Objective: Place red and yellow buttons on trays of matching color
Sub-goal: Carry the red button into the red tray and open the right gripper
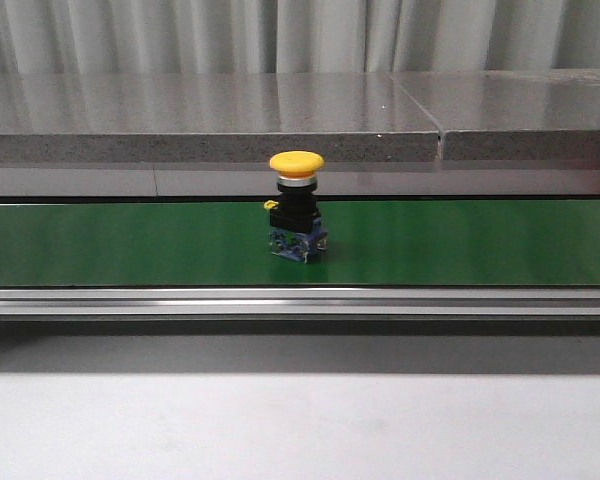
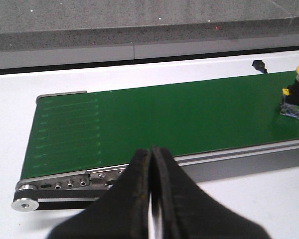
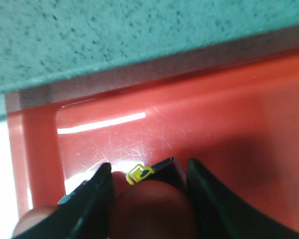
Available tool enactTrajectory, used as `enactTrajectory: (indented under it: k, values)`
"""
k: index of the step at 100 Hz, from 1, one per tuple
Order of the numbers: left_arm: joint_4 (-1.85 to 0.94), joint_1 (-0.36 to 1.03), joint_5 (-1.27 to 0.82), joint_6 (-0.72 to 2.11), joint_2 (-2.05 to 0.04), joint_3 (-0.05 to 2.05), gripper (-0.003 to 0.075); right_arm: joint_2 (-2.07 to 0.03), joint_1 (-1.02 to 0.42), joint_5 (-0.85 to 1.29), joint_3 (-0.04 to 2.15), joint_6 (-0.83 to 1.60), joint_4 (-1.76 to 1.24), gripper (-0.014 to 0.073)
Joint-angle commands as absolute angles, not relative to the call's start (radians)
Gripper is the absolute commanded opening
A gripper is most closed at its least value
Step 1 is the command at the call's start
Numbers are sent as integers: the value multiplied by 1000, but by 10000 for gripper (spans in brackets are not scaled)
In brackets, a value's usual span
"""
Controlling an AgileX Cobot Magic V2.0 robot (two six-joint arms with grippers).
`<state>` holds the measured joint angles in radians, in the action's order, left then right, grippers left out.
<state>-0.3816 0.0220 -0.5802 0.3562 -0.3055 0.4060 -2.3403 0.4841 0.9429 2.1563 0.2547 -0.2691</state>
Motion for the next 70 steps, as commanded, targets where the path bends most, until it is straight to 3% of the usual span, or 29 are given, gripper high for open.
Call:
enactTrajectory:
  k: [1, 21, 28, 43, 50, 70]
  values:
    - [-407, 26, -511, 348, -313, 431, -19, -2284, 492, 892, 2192, 263, -289, 80]
    - [-407, 26, -511, 348, -313, 431, -19, -2306, 492, 895, 2192, 263, -290, 121]
    - [-407, 26, -511, 348, -313, 431, -19, -2308, 492, 895, 2192, 263, -291, 216]
    - [-407, 26, -511, 348, -313, 431, -19, -2305, 492, 895, 2193, 262, -303, 502]
    - [-407, 26, -511, 348, -313, 431, -19, -2301, 492, 895, 2193, 262, -308, 576]
    - [-407, 26, -511, 348, -313, 431, -19, -2257, 494, 894, 2194, 262, -308, 592]
